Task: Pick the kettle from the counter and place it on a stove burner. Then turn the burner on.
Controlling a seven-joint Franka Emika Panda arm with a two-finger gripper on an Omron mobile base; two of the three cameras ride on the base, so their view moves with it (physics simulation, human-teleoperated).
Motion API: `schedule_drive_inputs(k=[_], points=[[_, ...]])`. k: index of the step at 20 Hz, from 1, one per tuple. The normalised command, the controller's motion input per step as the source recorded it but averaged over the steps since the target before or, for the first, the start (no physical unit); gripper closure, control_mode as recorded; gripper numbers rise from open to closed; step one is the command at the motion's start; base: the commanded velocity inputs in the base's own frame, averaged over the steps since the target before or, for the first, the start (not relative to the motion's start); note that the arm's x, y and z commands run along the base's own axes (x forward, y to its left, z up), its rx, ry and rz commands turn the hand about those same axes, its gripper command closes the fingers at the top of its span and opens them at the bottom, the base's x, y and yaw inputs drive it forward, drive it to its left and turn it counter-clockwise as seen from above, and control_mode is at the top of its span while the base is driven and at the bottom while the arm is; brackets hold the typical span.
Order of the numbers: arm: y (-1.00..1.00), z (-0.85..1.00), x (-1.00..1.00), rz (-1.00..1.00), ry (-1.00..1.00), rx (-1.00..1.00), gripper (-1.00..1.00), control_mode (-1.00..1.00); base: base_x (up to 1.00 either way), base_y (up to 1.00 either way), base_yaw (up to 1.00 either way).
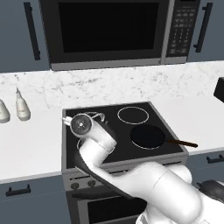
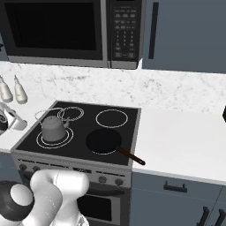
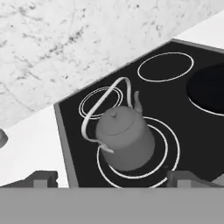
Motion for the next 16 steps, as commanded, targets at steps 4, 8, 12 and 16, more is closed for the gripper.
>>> schedule_drive_inputs(k=[4,8,12,16], points=[[0.66,-1.00,-1.00,0.32,0.00,-0.54,-1.00,-1.00,0.00,0.00,0.00],[0.75,-1.00,-1.00,0.35,0.00,-0.59,-1.00,-1.00,0.00,0.00,0.00],[0.57,-1.00,-0.77,0.34,-0.01,-0.52,-1.00,-1.00,0.00,0.00,0.00],[-0.06,-1.00,-0.02,0.05,-0.30,-0.03,-1.00,-1.00,0.00,0.00,0.00]])
